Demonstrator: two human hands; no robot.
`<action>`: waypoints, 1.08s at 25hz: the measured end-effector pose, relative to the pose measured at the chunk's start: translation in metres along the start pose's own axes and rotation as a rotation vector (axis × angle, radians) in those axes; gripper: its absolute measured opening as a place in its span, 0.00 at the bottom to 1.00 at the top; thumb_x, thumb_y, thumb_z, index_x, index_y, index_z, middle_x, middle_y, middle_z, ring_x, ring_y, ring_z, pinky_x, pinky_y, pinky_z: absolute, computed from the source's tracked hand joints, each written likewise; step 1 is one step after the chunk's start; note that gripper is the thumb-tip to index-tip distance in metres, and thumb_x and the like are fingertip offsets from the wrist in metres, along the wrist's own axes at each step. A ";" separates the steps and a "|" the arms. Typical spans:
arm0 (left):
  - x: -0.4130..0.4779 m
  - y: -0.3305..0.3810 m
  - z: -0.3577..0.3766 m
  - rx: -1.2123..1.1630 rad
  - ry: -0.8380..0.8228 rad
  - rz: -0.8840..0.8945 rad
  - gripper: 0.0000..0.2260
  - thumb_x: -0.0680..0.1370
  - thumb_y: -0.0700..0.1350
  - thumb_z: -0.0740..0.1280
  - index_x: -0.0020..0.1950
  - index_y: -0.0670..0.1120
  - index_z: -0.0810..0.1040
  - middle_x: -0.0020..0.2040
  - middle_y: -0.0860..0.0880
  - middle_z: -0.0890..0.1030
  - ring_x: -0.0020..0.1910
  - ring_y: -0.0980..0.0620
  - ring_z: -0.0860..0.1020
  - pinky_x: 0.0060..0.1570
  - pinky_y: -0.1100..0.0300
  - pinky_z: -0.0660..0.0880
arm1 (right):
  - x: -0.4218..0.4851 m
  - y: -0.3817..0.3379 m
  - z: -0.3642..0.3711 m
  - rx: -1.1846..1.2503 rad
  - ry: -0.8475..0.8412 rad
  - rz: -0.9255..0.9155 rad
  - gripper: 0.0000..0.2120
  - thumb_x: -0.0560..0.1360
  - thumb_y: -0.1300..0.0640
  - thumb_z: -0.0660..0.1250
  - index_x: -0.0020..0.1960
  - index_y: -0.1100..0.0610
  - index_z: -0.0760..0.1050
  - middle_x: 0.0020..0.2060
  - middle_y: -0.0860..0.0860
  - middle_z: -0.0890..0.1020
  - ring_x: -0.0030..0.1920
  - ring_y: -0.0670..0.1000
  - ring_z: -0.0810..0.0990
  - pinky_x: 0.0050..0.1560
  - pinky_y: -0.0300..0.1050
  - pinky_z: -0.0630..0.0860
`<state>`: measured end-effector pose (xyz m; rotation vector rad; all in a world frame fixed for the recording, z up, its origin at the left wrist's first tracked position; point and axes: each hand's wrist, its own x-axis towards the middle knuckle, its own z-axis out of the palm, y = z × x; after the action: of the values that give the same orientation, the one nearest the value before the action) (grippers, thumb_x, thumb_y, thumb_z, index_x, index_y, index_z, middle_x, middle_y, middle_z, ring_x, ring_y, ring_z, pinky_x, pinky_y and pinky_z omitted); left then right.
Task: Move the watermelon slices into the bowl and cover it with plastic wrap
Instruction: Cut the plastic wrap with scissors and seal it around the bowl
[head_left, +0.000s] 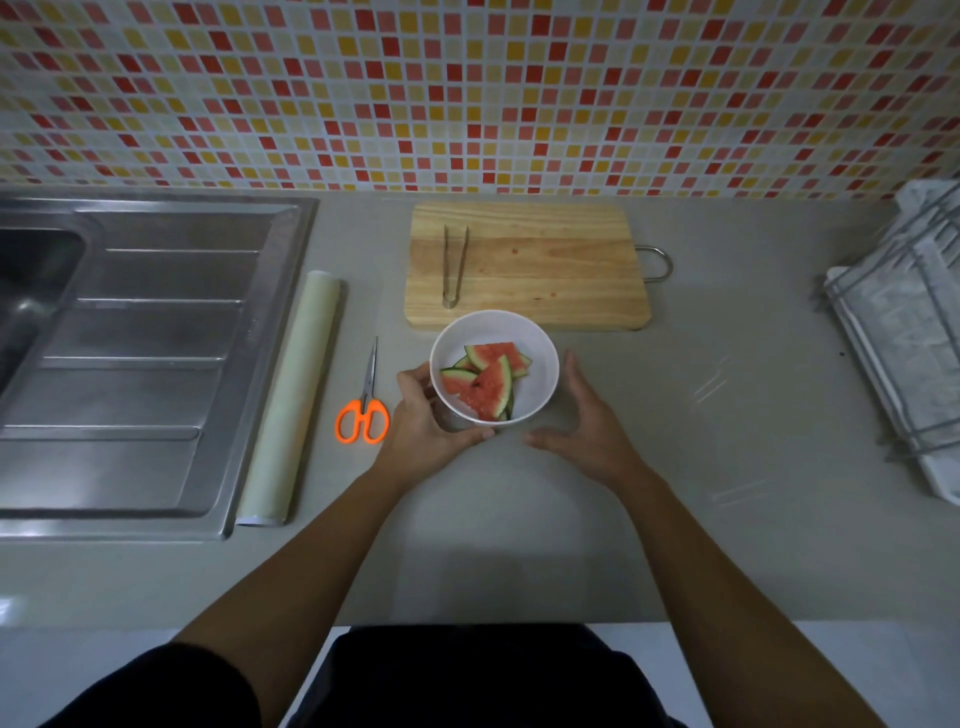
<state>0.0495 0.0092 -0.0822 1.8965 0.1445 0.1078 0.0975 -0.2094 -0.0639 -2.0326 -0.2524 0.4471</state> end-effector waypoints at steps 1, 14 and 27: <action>0.000 -0.001 -0.002 0.012 -0.008 0.000 0.41 0.58 0.58 0.80 0.61 0.54 0.58 0.61 0.64 0.69 0.59 0.67 0.74 0.53 0.71 0.74 | 0.003 0.000 0.002 -0.016 -0.017 -0.041 0.47 0.63 0.54 0.79 0.74 0.55 0.57 0.66 0.41 0.68 0.67 0.40 0.66 0.59 0.20 0.61; -0.003 0.009 0.019 -0.797 0.084 -0.263 0.26 0.71 0.30 0.54 0.70 0.32 0.64 0.62 0.40 0.74 0.66 0.41 0.70 0.68 0.49 0.66 | 0.001 0.001 0.046 -0.480 0.145 0.030 0.34 0.76 0.45 0.61 0.75 0.60 0.54 0.75 0.55 0.61 0.74 0.55 0.60 0.72 0.53 0.51; 0.006 0.017 0.006 -0.661 0.219 -0.418 0.19 0.82 0.45 0.54 0.46 0.44 0.84 0.46 0.52 0.84 0.48 0.57 0.80 0.54 0.59 0.77 | 0.010 -0.013 -0.014 -0.177 0.373 0.162 0.17 0.77 0.63 0.58 0.65 0.65 0.72 0.62 0.61 0.76 0.63 0.60 0.75 0.68 0.46 0.64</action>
<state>0.0567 -0.0013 -0.0683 1.1629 0.5769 0.0657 0.1128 -0.2110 -0.0489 -2.2728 0.1044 0.1402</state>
